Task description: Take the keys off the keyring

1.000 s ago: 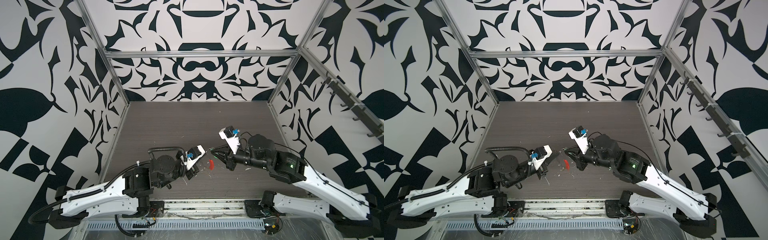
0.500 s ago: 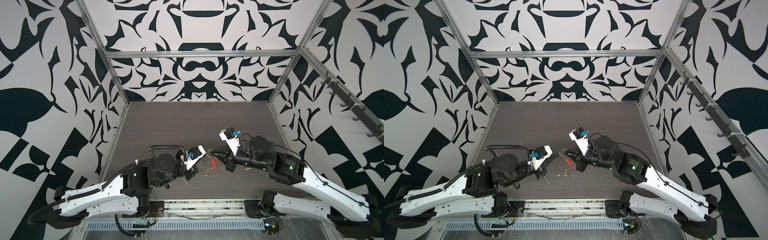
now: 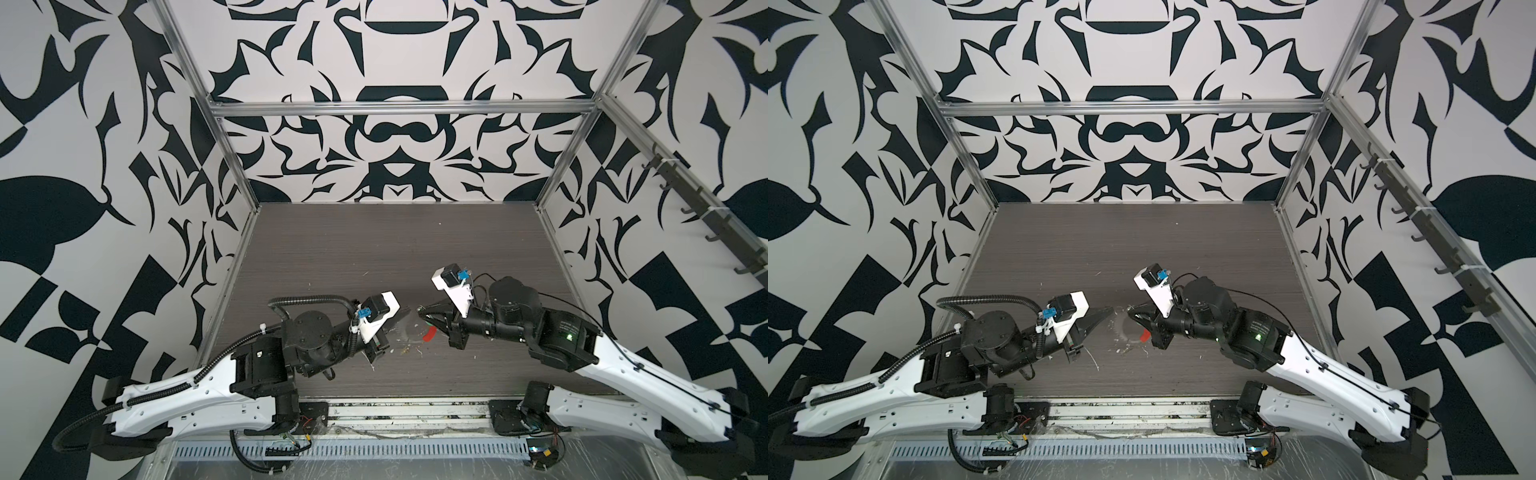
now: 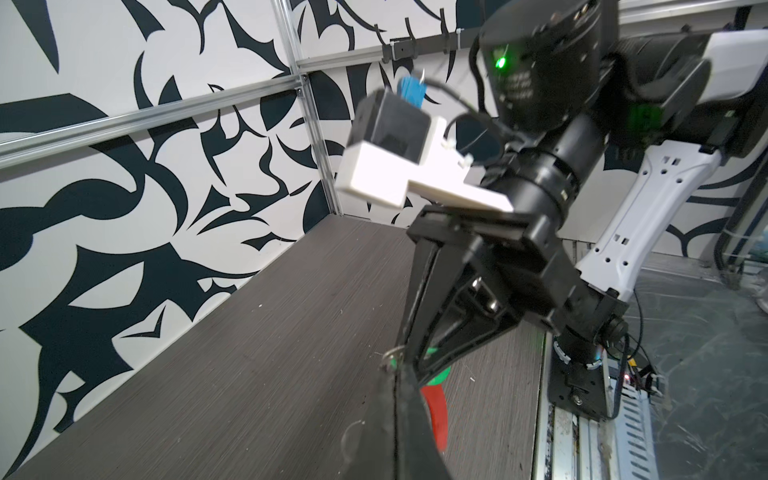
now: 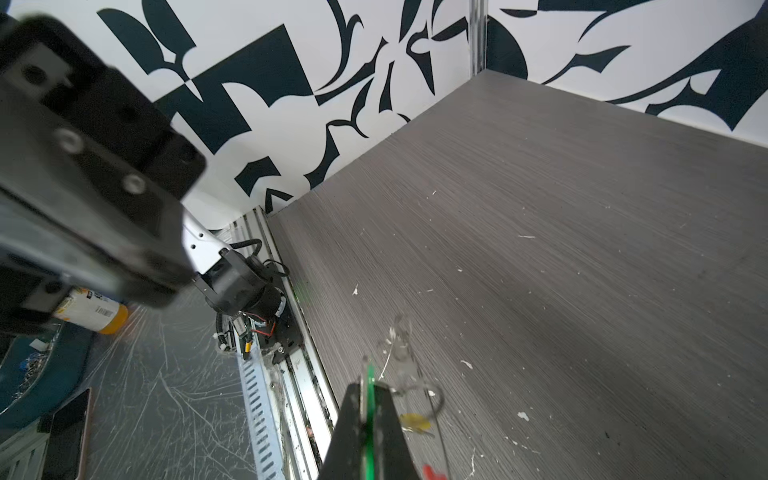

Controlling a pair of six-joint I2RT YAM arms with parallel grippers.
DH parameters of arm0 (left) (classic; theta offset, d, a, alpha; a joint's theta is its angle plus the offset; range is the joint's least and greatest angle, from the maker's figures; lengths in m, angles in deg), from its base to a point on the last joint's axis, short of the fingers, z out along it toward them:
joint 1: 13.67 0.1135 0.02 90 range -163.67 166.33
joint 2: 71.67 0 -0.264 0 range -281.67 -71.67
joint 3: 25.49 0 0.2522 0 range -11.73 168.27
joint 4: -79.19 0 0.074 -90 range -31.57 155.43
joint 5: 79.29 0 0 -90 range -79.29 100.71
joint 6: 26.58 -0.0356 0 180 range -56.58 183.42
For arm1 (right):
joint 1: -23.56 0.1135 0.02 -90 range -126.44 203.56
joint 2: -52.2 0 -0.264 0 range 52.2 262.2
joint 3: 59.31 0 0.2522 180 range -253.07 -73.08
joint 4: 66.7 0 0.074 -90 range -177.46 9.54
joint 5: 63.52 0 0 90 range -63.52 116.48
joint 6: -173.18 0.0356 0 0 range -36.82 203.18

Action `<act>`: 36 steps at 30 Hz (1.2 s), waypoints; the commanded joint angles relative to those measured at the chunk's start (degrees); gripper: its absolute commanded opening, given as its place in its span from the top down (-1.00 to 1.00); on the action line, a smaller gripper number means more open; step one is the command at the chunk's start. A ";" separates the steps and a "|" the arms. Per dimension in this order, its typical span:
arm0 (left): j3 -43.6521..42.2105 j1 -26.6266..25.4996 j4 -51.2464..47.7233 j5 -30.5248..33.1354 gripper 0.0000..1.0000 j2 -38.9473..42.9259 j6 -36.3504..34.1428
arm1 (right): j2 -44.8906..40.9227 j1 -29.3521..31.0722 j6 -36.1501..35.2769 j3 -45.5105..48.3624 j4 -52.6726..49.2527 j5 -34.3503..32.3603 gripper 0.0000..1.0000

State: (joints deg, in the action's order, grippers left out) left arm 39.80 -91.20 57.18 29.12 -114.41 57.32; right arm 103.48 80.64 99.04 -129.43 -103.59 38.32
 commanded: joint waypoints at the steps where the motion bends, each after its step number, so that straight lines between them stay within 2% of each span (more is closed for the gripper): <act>1: 2.50 -0.07 0.58 -1.44 1.00 -0.01 0.65 | -1.05 -0.21 -1.53 -0.35 1.68 0.97 1.00; 7: 2.72 -0.08 -0.78 -0.09 1.00 -1.61 1.25 | -1.10 -0.20 -1.19 -0.67 1.96 0.34 1.00; 8: 2.41 -0.07 -0.75 0.05 0.95 -1.89 1.15 | -1.10 -0.21 -1.22 -0.81 1.87 0.26 1.00; 10: 1.62 -0.08 -0.39 0.92 0.55 -2.32 1.09 | -1.10 -0.24 -1.44 -1.11 1.65 0.37 1.00; 11: 1.16 -0.08 -0.23 1.08 0.43 -2.50 1.02 | -1.10 -0.21 -1.57 -1.36 1.48 0.41 1.00; 14: -0.05 -0.14 0.16 3.05 0.19 -2.96 1.10 | -1.10 -0.21 -1.62 -2.02 0.90 0.09 1.00; 17: -1.19 -0.12 0.59 4.55 0.06 -3.61 1.27 | -1.17 -0.21 -1.03 -2.59 1.36 -0.19 1.00; 27: -4.70 -0.08 4.02 8.37 -0.08 -1.39 3.11 | -1.52 -0.14 3.01 -2.85 3.32 -4.49 1.00; 36: -5.98 -0.10 4.82 6.71 -0.11 -0.82 5.37 | -2.07 0.01 8.17 -1.32 7.96 -9.15 1.00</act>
State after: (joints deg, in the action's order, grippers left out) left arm 34.77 -91.20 60.24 36.42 -115.31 60.97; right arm 102.76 80.62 104.48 -129.54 -101.43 31.96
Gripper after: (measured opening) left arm 0.558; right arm 0.063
